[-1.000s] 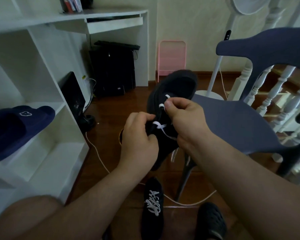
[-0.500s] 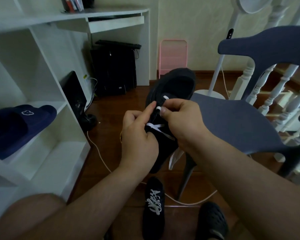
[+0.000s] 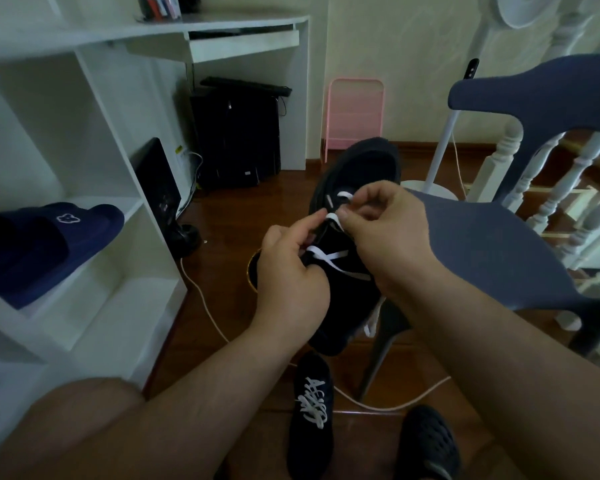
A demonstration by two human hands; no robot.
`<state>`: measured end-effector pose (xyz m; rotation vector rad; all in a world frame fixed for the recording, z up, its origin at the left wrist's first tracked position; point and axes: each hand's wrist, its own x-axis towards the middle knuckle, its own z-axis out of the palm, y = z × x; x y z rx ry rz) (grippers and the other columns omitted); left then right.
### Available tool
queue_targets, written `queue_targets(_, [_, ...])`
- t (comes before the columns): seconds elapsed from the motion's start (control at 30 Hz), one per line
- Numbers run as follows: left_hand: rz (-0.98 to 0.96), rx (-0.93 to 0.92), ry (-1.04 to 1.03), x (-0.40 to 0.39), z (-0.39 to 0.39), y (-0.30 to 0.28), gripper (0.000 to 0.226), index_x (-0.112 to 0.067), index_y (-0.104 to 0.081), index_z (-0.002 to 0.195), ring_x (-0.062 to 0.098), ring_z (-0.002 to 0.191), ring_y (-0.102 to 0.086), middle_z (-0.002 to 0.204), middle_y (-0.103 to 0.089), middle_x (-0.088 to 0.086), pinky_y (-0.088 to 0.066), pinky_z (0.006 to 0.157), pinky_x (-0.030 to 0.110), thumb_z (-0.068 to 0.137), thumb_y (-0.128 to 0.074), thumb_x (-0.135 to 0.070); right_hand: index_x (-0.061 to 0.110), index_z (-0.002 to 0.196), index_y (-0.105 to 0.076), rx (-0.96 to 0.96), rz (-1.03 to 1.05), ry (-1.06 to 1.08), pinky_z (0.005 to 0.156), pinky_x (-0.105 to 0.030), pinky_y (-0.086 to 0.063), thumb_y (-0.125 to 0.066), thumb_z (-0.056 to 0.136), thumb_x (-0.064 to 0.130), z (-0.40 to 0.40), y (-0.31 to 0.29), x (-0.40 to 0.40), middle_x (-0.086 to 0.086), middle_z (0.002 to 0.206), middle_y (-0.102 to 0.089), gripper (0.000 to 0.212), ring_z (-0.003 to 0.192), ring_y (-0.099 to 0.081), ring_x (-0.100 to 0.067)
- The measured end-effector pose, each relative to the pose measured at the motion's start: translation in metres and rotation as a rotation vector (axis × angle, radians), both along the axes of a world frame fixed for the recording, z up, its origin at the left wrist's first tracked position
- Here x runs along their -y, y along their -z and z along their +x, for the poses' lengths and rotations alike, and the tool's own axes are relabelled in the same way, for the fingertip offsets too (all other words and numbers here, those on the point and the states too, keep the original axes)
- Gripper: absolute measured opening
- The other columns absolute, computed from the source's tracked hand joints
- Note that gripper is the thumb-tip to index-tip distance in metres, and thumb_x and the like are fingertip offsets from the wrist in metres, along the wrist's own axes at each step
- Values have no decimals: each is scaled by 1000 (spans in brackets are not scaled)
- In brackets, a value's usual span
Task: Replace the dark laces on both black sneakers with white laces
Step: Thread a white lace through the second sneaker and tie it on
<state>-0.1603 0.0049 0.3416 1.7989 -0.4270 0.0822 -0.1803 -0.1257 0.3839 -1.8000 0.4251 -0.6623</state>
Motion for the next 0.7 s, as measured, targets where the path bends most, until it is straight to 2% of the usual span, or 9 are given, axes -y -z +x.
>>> queue_targets(0.2, [39, 87, 33, -1, -2, -1, 87, -56, -50, 136, -5, 125, -52, 147, -44, -30, -56, 102, 28, 86, -59, 15, 25, 100, -64, 14, 14, -1, 70, -13, -56, -75, 92, 8, -2, 0, 1, 7, 85, -76, 21, 81, -72, 4])
queue_targets(0.27, [117, 113, 90, -1, -2, -1, 100, -61, -42, 147, 7, 147, -39, 160, -36, -30, -40, 121, 33, 86, -53, 17, 26, 100, -61, 28, 32, 34, 69, -12, -55, -76, 91, 12, -1, 1, 2, 7, 84, -76, 22, 80, -71, 6])
queue_targets(0.33, [225, 118, 123, 0, -5, -1, 107, -60, -39, 152, 5, 147, -30, 166, -26, -32, -21, 115, 5, 83, -47, 21, 29, 97, -59, 14, -8, 67, 65, -14, -54, -75, 91, 15, -1, 4, 1, 6, 82, -74, 22, 75, -70, 4])
queue_targets(0.37, [258, 110, 131, 1, -7, -1, 109, -60, -37, 153, 1, 139, -30, 166, -24, -32, -23, 103, -3, 82, -45, 22, 30, 94, -59, 0, -40, 78, 64, -16, -53, -75, 91, 16, 0, 5, 1, 6, 80, -72, 21, 73, -69, 2])
queue_targets(0.43, [247, 64, 144, 2, -10, -1, 109, -59, -30, 156, -9, 126, -25, 166, -24, -32, -27, 92, -1, 85, -46, 21, 31, 91, -61, -11, -79, 63, 65, -19, -55, -77, 90, 19, 0, 7, 0, 8, 78, -71, 20, 72, -69, 0])
queue_targets(0.5, [205, 27, 140, 1, -7, 1, 107, -58, -26, 158, -11, 128, -24, 165, -27, -29, -26, 99, 6, 87, -48, 19, 32, 91, -63, 0, -90, 13, 72, -21, -58, -78, 90, 16, 0, 6, 0, 12, 79, -73, 22, 77, -70, 1])
queue_targets(0.57, [130, -27, 108, -1, 1, 4, 102, -64, -33, 153, 1, 141, -35, 160, -41, -20, -34, 114, 22, 90, -52, 14, 35, 95, -65, -12, -110, -66, 79, -22, -59, -72, 93, 8, -2, 4, 2, 15, 87, -75, 27, 84, -71, 3])
queue_targets(0.63, [44, -82, 60, -2, 9, 6, 96, -70, -42, 143, 7, 132, -55, 144, -58, -16, -52, 109, 37, 93, -55, 11, 34, 107, -67, -42, -104, -176, 81, -21, -60, -65, 96, 1, -3, 2, 6, 15, 96, -77, 35, 92, -71, 4])
queue_targets(0.7, [-40, -154, 25, -1, 14, 6, 89, -63, -51, 141, 3, 121, -64, 133, -66, -20, -59, 100, 35, 94, -56, 13, 27, 118, -67, -42, -49, -258, 86, -23, -60, -60, 96, -4, -4, 1, 12, 12, 102, -78, 38, 99, -72, 1])
